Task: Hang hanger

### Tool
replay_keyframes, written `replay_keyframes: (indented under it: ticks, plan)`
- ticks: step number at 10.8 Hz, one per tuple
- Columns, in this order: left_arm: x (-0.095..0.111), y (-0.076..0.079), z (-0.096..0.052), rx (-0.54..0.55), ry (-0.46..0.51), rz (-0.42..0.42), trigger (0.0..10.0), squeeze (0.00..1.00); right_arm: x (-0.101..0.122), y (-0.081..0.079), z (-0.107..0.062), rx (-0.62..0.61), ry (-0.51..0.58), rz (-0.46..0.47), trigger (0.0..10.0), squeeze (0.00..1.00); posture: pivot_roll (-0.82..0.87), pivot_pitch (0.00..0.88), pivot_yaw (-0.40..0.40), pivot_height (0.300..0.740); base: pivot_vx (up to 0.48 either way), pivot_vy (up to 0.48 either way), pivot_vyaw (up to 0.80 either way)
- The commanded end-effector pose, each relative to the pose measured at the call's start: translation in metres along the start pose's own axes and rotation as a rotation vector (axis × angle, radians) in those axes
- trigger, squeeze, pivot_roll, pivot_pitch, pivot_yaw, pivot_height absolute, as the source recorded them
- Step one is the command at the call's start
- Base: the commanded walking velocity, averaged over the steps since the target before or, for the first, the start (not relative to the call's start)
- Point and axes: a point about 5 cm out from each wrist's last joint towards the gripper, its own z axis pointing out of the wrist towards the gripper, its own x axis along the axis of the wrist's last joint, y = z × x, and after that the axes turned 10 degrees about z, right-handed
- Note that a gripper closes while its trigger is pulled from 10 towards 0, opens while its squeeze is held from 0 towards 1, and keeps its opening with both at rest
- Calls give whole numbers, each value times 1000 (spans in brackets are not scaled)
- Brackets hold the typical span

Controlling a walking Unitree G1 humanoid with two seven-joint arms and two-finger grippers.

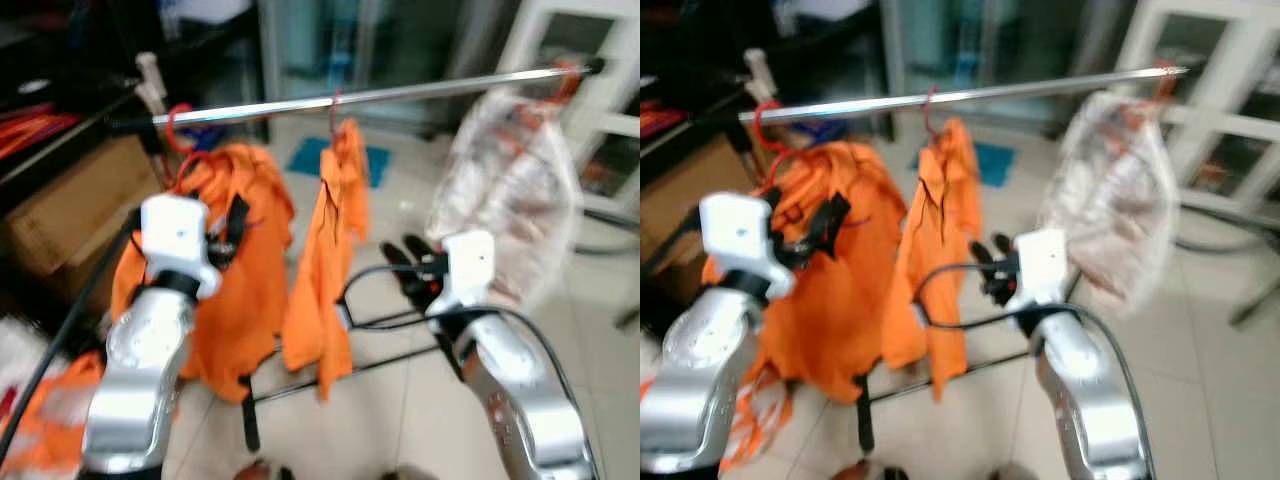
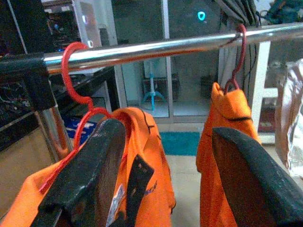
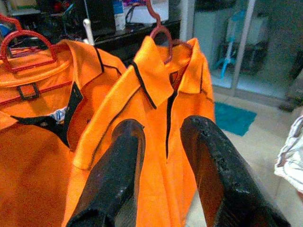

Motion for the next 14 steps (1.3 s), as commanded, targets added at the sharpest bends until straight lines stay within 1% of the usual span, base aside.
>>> replay_keyframes:
  ticks: [1,3,5,6,7,8,10,11,12,13,14]
  plan:
    - [4,4,-1,0,9,2,10000,0,5,1,1,5,21,-43,10000,0,19,26,30,740,0,480,0]
    - [3,6,-2,15,-5,-2,10000,0,6,2,5,-32,40,-135,10000,0,24,29,20,740,0,480,0]
    - [4,7,-2,15,-10,-5,10000,0,9,3,6,-30,56,-133,10000,0,23,30,22,740,0,480,0]
    - [3,4,1,41,-29,7,10000,0,11,4,6,-32,67,-115,10000,0,21,34,27,740,0,0,0]
    - [2,1,5,66,-56,8,10000,0,12,5,5,-34,71,-153,10000,0,16,38,39,740,0,-480,800]
    - [4,4,7,51,-51,33,10000,0,12,5,5,-33,72,-153,10000,0,14,35,42,740,0,-480,800]
    - [3,7,8,47,-58,25,10000,0,14,7,6,-43,81,-155,10000,0,11,36,41,740,0,-480,800]
    - [0,7,7,39,-75,-9,10000,0,13,12,8,-92,75,-106,10000,0,14,37,35,740,0,0,0]
    - [-2,6,7,36,-81,-23,10000,0,11,12,8,-84,58,-105,10000,0,15,38,33,740,0,0,0]
    - [-4,5,7,26,-89,5,10000,0,9,7,8,-31,40,-100,10000,0,17,44,29,740,0,0,0]
    - [-6,7,7,15,-89,2,10000,0,9,1,10,7,34,-60,10000,0,18,46,29,740,0,0,0]
